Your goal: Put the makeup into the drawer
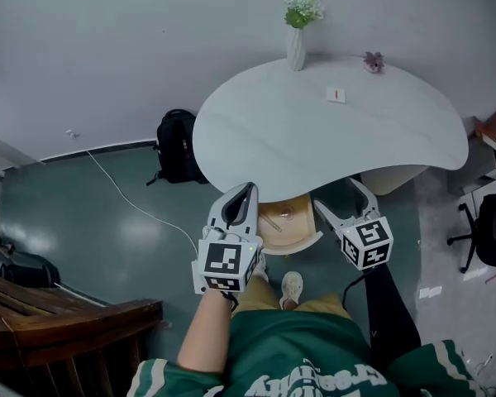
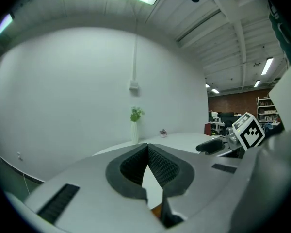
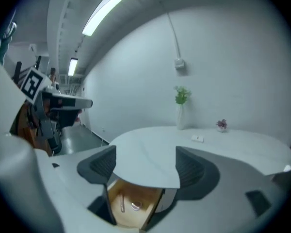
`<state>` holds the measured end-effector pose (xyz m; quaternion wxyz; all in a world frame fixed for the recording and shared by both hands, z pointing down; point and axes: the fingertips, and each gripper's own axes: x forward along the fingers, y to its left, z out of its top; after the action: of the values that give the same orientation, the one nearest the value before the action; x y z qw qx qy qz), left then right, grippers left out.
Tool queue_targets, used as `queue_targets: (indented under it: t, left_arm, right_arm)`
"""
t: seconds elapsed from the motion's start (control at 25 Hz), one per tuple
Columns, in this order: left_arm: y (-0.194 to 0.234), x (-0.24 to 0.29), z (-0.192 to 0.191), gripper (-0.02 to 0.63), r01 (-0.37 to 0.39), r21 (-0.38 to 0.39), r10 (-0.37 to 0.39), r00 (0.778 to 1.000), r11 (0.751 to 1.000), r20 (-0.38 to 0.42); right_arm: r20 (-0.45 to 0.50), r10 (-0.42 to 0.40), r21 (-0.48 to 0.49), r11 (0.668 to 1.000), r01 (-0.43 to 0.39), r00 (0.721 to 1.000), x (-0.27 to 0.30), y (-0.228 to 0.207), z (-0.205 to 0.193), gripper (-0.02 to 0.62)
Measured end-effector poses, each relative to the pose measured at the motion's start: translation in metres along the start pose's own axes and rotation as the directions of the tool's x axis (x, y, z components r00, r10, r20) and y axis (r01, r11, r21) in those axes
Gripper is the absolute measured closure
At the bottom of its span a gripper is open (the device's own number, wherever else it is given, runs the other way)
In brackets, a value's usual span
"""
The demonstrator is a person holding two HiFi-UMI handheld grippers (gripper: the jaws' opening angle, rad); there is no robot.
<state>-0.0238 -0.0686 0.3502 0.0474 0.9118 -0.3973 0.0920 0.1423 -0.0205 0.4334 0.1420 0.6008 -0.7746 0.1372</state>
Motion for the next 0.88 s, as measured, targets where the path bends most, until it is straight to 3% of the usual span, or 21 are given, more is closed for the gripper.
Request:
queue_targets:
  t: [0.2, 0.36, 0.56, 0.88]
  left_arm:
    - [-0.004, 0.008, 0.034, 0.606, 0.02, 0.001, -0.02, 0.998, 1.0, 0.063]
    - [-0.01, 0.021, 0.059, 0.606, 0.057, 0.023, -0.059, 0.994, 0.998, 0.094]
    - [-0.007, 0.03, 0.076, 0.606, 0.059, 0.04, -0.062, 0.995, 0.997, 0.081]
    - [0.001, 0.046, 0.086, 0.606, 0.105, 0.071, -0.112, 0.989, 0.992, 0.093]
  right_arm:
    - [0.192, -0.042, 0.049, 0.998, 0.033, 0.981, -0.031, -0.011, 0.084, 0.206]
    - [0.298, -0.075, 0.128, 0.991, 0.038, 0.952, -0.05, -0.022, 0.126, 0.216]
    - [0.271, -0.09, 0.123, 0.991, 0.058, 0.958, -0.048, -0.018, 0.13, 0.232]
    - [0.217, -0.09, 0.019, 0.996, 0.088, 0.972, -0.031, -0.017, 0.135, 0.278]
